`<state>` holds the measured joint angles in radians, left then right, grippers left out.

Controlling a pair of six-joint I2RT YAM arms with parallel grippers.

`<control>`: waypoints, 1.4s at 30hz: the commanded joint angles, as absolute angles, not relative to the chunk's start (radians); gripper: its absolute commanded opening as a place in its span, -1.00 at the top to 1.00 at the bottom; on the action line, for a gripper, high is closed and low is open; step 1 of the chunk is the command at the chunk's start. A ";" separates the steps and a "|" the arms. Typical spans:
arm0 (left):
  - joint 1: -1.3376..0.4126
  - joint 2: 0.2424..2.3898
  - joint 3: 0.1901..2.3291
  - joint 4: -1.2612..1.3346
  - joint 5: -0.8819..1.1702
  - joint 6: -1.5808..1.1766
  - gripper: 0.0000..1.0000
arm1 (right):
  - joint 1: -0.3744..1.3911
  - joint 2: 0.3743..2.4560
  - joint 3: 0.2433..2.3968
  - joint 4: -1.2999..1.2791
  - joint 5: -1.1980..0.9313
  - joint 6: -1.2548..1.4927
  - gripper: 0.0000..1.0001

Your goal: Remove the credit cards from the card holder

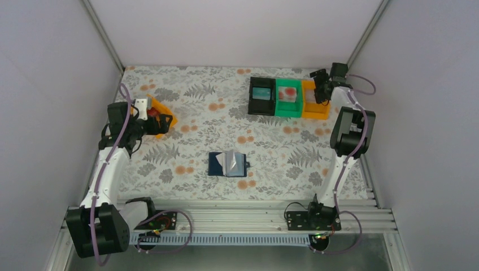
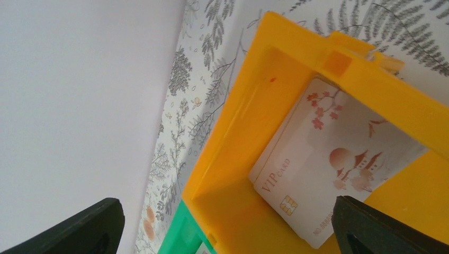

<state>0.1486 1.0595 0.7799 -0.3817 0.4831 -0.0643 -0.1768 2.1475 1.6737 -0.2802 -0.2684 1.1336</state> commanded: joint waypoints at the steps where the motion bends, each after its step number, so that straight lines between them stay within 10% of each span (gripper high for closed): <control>1: 0.155 1.043 0.775 -0.358 0.534 -0.061 -1.00 | -0.141 2.119 1.766 -0.347 -0.260 0.969 -0.99; 14: -0.144 1.078 0.738 -0.321 0.703 -0.061 -0.82 | 0.182 1.814 1.493 -0.506 -0.313 0.562 -0.83; 27: -0.333 1.400 0.608 -0.203 0.796 -0.220 -1.00 | 0.678 1.672 1.068 -0.543 -0.447 0.514 -0.15; 42: -0.413 1.517 0.569 -0.125 0.789 -0.224 -0.99 | 0.742 1.747 0.976 -0.436 -0.374 0.572 0.13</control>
<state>-0.4023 1.4918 0.5701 -0.1535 0.7837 -0.2291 0.7277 1.6997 0.9741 -0.5064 -0.3851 0.5751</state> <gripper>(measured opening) 0.999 0.466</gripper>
